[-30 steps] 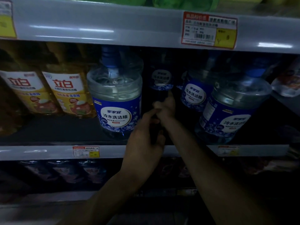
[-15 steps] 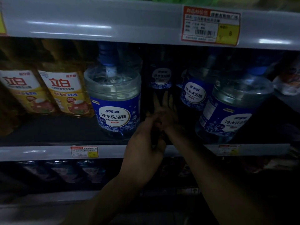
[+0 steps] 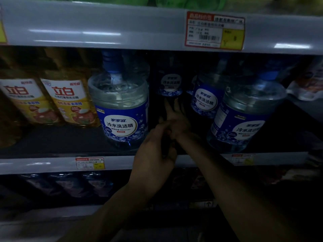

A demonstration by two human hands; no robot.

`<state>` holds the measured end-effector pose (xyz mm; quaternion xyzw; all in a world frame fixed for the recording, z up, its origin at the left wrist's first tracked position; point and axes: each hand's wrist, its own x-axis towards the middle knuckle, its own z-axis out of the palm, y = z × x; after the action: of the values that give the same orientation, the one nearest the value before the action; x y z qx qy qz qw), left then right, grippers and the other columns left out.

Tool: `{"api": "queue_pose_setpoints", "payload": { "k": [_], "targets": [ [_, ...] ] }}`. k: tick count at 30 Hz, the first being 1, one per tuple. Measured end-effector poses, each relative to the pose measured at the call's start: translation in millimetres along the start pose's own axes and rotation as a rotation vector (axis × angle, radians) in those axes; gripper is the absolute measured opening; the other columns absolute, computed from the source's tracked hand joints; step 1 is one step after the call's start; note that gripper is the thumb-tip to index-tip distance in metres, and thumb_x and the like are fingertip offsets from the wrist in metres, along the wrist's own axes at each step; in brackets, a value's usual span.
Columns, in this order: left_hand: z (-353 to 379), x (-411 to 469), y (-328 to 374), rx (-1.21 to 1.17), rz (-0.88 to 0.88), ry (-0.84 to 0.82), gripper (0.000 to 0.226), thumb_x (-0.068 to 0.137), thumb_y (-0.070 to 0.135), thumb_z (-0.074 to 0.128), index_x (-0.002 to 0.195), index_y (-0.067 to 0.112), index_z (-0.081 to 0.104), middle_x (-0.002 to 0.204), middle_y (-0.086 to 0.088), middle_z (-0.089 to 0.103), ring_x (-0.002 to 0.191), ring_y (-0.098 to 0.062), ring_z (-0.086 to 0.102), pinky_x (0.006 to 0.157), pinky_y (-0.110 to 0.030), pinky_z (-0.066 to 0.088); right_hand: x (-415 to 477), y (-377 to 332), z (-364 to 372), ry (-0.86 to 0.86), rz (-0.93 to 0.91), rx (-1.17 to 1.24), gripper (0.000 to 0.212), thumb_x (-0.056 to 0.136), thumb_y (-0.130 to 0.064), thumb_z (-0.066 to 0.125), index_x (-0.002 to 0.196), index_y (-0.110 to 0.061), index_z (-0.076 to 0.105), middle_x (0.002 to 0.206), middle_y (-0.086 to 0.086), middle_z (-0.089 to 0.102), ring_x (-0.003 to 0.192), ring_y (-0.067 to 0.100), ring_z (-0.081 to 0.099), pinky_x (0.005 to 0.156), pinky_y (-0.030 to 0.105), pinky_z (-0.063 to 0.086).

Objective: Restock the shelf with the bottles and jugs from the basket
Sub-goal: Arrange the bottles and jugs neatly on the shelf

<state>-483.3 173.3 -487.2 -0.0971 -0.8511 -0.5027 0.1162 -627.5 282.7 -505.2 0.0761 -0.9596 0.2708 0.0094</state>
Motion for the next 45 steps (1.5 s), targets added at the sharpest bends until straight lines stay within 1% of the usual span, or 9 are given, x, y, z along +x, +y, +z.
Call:
{"api": "queue_pose_setpoints", "payload": {
  "k": [14, 19, 24, 28, 31, 34, 37, 42, 45],
  "targets": [
    [-9.8, -12.6, 17.8, 0.038, 0.093, 0.177, 0.043, 0.1, 0.033, 0.063, 0.142, 0.027, 0.053, 0.134, 0.015, 0.059, 0.126, -0.003, 0.054, 0.103, -0.036, 0.051, -117.4, -10.1, -87.5, 0.277, -0.348, -0.072, 0.064, 0.1, -0.027, 0.06, 0.158, -0.027, 0.031, 0.164, 0.001, 0.027, 0.145, 0.024, 0.037, 0.111, 0.04, 0.044],
    [12.8, -6.4, 34.7, -0.07, 0.073, 0.152, 0.045, 0.1, 0.045, 0.061, 0.142, 0.03, 0.053, 0.134, 0.013, 0.06, 0.124, -0.003, 0.057, 0.103, -0.038, 0.052, -156.9, 11.6, -126.2, 0.552, -0.369, 0.074, 0.039, 0.095, -0.019, 0.069, 0.133, -0.021, 0.063, 0.13, -0.002, 0.062, 0.112, 0.007, 0.06, 0.094, 0.014, 0.049],
    [49.5, 7.8, 52.2, -0.193, 0.045, 0.084, 0.052, 0.094, 0.039, 0.072, 0.141, 0.032, 0.053, 0.136, 0.01, 0.061, 0.125, -0.002, 0.056, 0.102, -0.027, 0.053, -172.8, 54.7, -158.6, 0.715, -0.122, 0.241, 0.029, 0.087, -0.025, 0.078, 0.107, -0.024, 0.056, 0.103, -0.006, 0.064, 0.089, 0.001, 0.062, 0.074, 0.008, 0.048],
    [78.4, 26.0, 61.4, -0.3, 0.029, 0.017, 0.06, 0.089, 0.035, 0.079, 0.143, 0.027, 0.053, 0.132, 0.005, 0.062, 0.121, -0.007, 0.06, 0.098, -0.03, 0.057, -162.8, 95.9, -161.9, 0.555, 0.079, 0.46, 0.06, 0.072, -0.02, 0.092, 0.12, -0.021, 0.054, 0.107, -0.016, 0.064, 0.092, -0.015, 0.061, 0.075, 0.007, 0.051],
    [93.5, 37.5, 61.6, -0.265, 0.054, 0.006, 0.063, 0.086, 0.034, 0.082, 0.142, 0.026, 0.056, 0.134, 0.005, 0.06, 0.117, -0.004, 0.06, 0.09, -0.011, 0.053, -146.5, 125.7, -156.0, 0.322, 0.101, 0.569, 0.082, 0.066, -0.02, 0.096, 0.138, -0.022, 0.056, 0.124, -0.01, 0.069, 0.109, 0.001, 0.067, 0.088, 0.022, 0.058],
    [99.6, 46.0, 61.3, -0.275, 0.06, -0.004, 0.066, 0.084, 0.031, 0.086, 0.143, 0.024, 0.058, 0.131, 0.006, 0.059, 0.114, 0.001, 0.06, 0.091, -0.012, 0.052, -139.9, 129.5, -153.9, 0.193, 0.072, 0.565, 0.083, 0.065, -0.014, 0.095, 0.138, -0.022, 0.055, 0.123, -0.013, 0.068, 0.108, -0.001, 0.067, 0.078, 0.012, 0.056],
    [98.9, 52.6, 62.5, -0.255, 0.084, -0.031, 0.072, 0.08, 0.027, 0.089, 0.144, 0.02, 0.057, 0.13, 0.006, 0.059, 0.113, 0.003, 0.059, 0.09, -0.007, 0.05, -139.5, 127.9, -149.8, 0.181, 0.048, 0.581, 0.096, 0.061, -0.01, 0.096, 0.141, -0.027, 0.047, 0.121, -0.024, 0.061, 0.101, -0.019, 0.06, 0.077, 0.006, 0.051],
    [90.2, 48.6, 60.4, -0.199, 0.068, 0.003, 0.073, 0.079, 0.026, 0.089, 0.144, 0.023, 0.057, 0.124, 0.008, 0.057, 0.112, 0.002, 0.053, 0.083, 0.004, 0.042, -140.7, 115.9, -139.9, 0.226, 0.053, 0.589, 0.102, 0.056, -0.019, 0.1, 0.142, -0.031, 0.046, 0.121, -0.026, 0.061, 0.102, -0.02, 0.058, 0.077, 0.004, 0.05],
    [77.2, 41.6, 50.9, -0.182, 0.032, 0.051, 0.069, 0.08, 0.027, 0.088, 0.143, 0.027, 0.058, 0.128, 0.007, 0.061, 0.113, -0.002, 0.058, 0.087, -0.003, 0.047, -135.5, 101.5, -129.1, 0.209, 0.042, 0.592, 0.096, 0.057, -0.018, 0.099, 0.136, -0.035, 0.047, 0.119, -0.027, 0.061, 0.101, -0.02, 0.059, 0.079, 0.006, 0.051]
  ]
}}
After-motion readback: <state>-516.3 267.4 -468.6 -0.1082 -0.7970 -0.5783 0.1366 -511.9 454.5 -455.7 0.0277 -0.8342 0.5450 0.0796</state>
